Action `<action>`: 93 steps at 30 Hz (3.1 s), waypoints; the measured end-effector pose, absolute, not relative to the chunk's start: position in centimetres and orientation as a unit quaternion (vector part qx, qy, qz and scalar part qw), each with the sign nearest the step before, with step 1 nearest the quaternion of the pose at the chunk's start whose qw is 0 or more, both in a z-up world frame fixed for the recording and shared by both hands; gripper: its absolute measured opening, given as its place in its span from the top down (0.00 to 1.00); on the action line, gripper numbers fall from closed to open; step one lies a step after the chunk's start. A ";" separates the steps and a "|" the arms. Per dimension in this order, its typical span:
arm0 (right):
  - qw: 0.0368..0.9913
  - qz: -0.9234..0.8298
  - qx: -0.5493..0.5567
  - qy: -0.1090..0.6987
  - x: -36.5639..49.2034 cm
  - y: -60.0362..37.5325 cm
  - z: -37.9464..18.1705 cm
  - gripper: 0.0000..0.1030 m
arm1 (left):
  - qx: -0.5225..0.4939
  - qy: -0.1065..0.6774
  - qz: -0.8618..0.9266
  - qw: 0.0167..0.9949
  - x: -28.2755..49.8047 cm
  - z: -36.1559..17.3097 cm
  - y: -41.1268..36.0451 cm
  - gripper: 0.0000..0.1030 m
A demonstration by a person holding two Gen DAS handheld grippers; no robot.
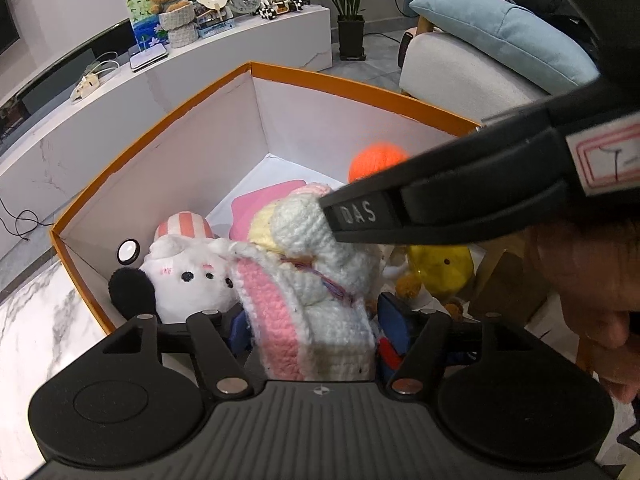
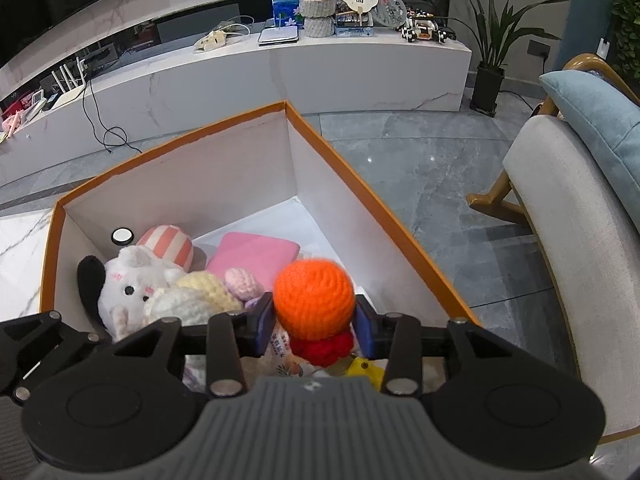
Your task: Organize objects
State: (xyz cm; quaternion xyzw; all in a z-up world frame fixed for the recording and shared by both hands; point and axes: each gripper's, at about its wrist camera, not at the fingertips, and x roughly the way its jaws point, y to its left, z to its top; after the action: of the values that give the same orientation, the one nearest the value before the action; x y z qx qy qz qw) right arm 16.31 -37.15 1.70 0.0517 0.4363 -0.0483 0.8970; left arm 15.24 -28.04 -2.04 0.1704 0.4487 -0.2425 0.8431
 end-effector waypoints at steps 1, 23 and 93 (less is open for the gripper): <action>0.898 -0.052 0.050 0.433 16.3 -37.1 1.8 0.45 | 0.170 0.449 -0.245 0.842 15.2 -2.0 -28.0 0.23; 0.924 -0.051 0.095 0.368 14.1 -37.3 6.3 0.34 | 0.132 0.405 -0.234 0.874 13.1 3.5 -25.2 0.12; 0.917 -0.094 -0.030 0.387 -1.6 -35.9 7.7 0.01 | 0.021 0.418 -0.010 0.908 2.1 5.0 -22.6 0.03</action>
State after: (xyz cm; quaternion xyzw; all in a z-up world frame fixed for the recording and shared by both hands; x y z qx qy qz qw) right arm -1.59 -35.91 7.74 -0.0297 0.3868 -0.0939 0.9169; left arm 2.12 -22.58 5.03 0.0215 0.4178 -0.0102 0.9082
